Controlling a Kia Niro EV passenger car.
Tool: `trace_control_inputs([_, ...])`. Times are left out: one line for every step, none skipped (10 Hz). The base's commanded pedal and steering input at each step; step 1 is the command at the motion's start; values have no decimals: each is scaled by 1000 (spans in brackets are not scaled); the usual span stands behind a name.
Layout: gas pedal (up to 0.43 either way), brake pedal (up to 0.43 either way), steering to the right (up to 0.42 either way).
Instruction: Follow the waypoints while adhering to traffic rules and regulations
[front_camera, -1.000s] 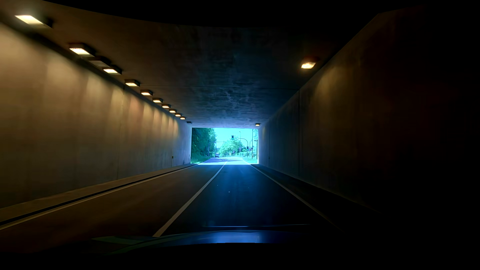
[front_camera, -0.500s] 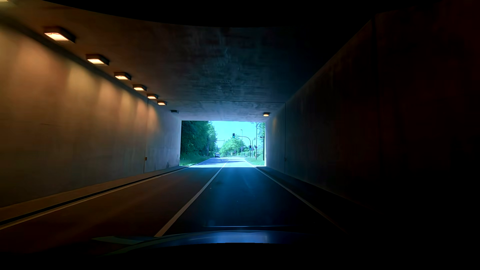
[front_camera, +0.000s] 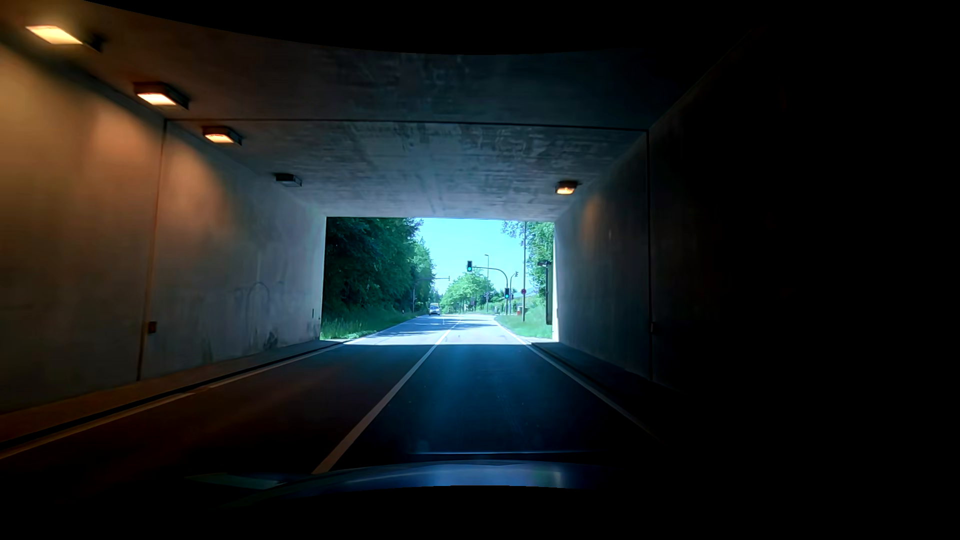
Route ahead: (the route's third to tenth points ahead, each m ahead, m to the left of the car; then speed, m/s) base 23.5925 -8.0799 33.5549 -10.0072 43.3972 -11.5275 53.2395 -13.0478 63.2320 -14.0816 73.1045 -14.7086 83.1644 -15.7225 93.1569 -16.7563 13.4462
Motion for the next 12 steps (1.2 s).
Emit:
trace_control_inputs([47,0,-5])
trace_control_inputs([39,0,-5])
trace_control_inputs([39,0,-5])
trace_control_inputs([39,0,-5])
trace_control_inputs([39,0,-4])
trace_control_inputs([39,0,-3])
trace_control_inputs([39,0,-2])
trace_control_inputs([39,0,-1])
trace_control_inputs([39,0,-1])
trace_control_inputs([39,0,0])
trace_control_inputs([39,0,0])
trace_control_inputs([39,0,1])
